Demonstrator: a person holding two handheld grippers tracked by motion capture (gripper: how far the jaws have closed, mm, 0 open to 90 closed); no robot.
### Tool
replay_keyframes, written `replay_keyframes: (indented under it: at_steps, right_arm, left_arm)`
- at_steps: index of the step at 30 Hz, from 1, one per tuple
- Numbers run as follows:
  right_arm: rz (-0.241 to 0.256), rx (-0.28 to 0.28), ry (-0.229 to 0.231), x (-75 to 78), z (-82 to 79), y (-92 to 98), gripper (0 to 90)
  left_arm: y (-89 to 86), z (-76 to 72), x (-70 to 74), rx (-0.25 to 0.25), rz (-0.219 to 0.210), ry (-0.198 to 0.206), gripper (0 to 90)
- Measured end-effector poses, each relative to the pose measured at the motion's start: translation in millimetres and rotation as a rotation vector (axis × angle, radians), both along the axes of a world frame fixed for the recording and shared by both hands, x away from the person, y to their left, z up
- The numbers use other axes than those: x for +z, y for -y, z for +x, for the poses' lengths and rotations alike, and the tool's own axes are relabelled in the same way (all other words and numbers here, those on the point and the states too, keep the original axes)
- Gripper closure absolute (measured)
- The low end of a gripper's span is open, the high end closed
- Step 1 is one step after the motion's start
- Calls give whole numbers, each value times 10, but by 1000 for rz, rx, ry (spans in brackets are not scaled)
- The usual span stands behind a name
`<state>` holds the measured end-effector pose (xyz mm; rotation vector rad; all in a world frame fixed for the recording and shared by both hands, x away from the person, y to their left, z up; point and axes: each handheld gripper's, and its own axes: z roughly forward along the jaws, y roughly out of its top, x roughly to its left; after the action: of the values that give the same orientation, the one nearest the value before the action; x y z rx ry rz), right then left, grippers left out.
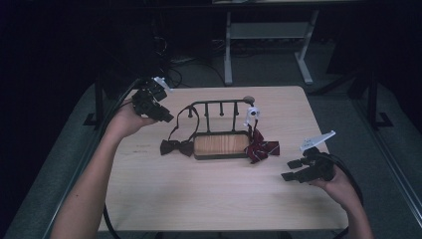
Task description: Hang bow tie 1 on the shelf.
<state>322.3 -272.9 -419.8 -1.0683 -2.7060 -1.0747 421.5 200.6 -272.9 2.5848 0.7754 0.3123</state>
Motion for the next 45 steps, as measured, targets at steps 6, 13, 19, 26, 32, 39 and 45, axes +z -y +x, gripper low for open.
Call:
replay_keyframes:
  at_steps: [6,13,19,26,32,39,45]
  right_arm:
    - [-3,-6,1,3,2,6,372]
    - [-3,-14,1,13,0,7,367]
    - [-8,-19,11,17,-5,16,366]
    - [-9,-20,11,18,-7,21,365]
    - [-11,-22,6,14,-5,18,363]
    - [-13,-24,7,12,-11,14,361]
    - [-14,-26,5,10,-16,18,361]
  left_arm:
    - [-58,-92,-8,-1,-8,12,665]
    - [-91,-210,-59,-13,-8,16,657]
    - [-130,-312,-108,-9,-6,23,624]
    - [-187,-445,-217,-19,-22,22,597]
    - [-241,-529,-331,-17,-26,12,584]
    - [-277,-598,-438,-19,-25,4,566]
    - [-315,-632,-526,-12,-12,1,553]
